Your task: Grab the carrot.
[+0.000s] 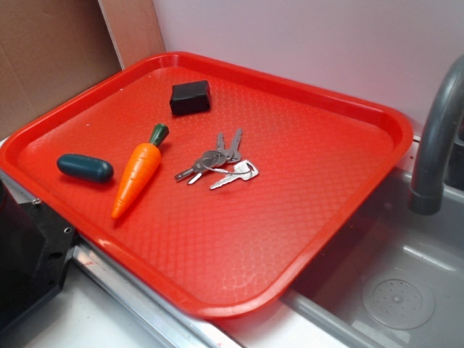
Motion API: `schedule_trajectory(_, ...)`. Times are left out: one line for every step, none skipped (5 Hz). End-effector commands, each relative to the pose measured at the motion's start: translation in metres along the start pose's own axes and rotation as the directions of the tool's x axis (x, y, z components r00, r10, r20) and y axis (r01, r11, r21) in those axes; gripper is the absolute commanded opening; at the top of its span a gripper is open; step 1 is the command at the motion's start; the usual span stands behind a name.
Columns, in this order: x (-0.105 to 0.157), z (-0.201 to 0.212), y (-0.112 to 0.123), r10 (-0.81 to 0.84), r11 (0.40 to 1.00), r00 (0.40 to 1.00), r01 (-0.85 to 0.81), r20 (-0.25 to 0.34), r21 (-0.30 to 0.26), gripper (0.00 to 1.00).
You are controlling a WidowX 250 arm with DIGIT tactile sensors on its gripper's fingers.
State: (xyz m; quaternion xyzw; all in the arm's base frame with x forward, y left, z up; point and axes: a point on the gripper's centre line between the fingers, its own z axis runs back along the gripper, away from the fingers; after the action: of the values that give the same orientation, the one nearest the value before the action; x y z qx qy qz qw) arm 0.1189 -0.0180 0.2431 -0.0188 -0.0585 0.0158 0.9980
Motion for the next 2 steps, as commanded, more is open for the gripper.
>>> schedule_trajectory(0.000,0.000,0.000,0.000,1.000,1.000,0.000,0.000,0.000,1.00)
schedule_trajectory(0.015,-0.044,0.004,0.059,0.998,0.998,-0.059,-0.031,0.010,1.00)
